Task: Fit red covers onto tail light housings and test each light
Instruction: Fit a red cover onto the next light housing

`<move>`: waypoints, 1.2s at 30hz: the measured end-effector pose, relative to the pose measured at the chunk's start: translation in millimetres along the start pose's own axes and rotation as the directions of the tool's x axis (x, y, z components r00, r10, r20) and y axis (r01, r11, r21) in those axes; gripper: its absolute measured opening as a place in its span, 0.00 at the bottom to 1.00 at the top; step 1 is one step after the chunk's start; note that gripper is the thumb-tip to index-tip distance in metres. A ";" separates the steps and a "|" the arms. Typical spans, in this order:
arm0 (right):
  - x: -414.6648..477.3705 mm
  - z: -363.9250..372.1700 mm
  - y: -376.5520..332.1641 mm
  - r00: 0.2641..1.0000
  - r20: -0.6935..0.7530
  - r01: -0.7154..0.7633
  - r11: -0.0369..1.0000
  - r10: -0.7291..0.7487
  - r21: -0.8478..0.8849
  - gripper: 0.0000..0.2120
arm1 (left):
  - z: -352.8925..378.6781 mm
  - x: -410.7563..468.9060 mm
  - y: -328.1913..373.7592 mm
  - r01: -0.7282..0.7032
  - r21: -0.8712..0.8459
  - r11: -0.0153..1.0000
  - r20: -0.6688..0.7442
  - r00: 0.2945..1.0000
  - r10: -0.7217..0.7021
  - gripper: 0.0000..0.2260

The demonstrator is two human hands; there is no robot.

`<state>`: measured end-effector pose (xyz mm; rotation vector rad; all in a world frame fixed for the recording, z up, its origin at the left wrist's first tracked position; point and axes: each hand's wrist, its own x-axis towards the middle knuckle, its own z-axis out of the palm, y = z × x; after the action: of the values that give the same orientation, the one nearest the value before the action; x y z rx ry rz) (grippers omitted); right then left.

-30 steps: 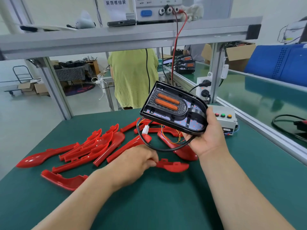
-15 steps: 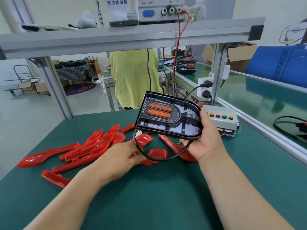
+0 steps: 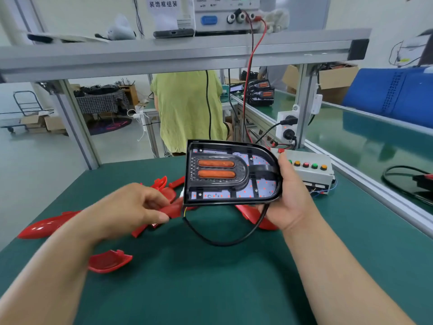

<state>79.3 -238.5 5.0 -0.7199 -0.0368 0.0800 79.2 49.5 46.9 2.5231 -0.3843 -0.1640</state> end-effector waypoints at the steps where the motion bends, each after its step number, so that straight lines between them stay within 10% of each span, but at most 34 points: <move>1: -1.2 1.4 2.6 1.000 -0.018 -0.005 1.000 0.004 -0.024 0.31 | -6.1 -2.1 -3.6 0.018 -0.012 1.000 -0.046 0.999 -0.018 0.08; 7: -12.2 4.5 22.5 0.997 -0.064 -0.050 0.987 0.041 -0.152 0.26 | -14.8 -1.7 -16.6 0.082 -0.083 0.993 -0.404 0.908 -0.109 0.10; 11: -14.3 4.0 34.3 0.996 -0.044 -0.081 0.984 0.075 -0.161 0.26 | 1.9 -8.4 4.2 -0.140 -0.175 0.975 -0.565 0.825 0.017 0.12; 19: -13.9 -8.7 38.7 0.991 -0.058 -0.128 0.971 0.119 -0.200 0.27 | 59.9 -22.0 39.9 -0.550 -0.045 0.834 -0.327 0.797 0.507 0.19; 36: -10.5 -8.1 42.1 0.976 -0.199 -0.126 0.970 0.084 -0.207 0.23 | 85.4 -18.9 36.8 -0.566 0.117 0.816 -0.275 0.771 0.574 0.19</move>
<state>66.8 -213.2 -28.9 -0.9470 0.1773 0.1100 35.5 -18.8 -2.5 2.2815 -1.0068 0.4617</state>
